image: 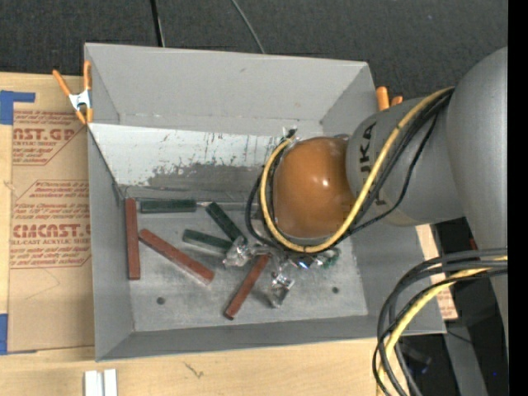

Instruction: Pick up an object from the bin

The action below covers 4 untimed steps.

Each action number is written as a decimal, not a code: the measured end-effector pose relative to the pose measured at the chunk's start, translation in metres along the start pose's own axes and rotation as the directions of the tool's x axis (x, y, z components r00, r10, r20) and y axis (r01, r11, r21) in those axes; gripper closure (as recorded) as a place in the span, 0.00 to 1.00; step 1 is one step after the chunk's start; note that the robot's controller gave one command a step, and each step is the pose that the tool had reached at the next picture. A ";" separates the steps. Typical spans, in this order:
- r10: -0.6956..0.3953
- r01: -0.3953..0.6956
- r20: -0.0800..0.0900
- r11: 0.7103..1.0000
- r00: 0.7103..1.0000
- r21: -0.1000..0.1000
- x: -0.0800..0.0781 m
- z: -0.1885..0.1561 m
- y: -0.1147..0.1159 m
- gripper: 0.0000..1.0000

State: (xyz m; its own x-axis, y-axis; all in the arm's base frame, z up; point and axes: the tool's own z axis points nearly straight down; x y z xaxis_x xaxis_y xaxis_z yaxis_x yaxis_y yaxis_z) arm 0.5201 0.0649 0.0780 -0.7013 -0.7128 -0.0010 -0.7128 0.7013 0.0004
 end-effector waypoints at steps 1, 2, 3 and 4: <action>0.010 -0.010 0.005 1.000 1.000 0.006 -0.001 0.002 0.005 1.00; 0.010 -0.010 0.005 1.000 1.000 0.006 -0.001 0.002 0.005 1.00; 0.010 -0.010 0.003 1.000 1.000 0.005 -0.001 0.001 0.005 1.00; 0.010 -0.010 -0.005 1.000 1.000 -0.003 0.001 -0.009 0.007 1.00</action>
Offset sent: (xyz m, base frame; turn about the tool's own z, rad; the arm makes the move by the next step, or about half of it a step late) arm 0.0000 0.0000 0.0000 0.0000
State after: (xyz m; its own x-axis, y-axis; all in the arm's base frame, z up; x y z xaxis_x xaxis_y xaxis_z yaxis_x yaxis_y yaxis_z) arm 0.5137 0.0690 0.0874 -0.7083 -0.7059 0.0035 -0.7059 0.7083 0.0033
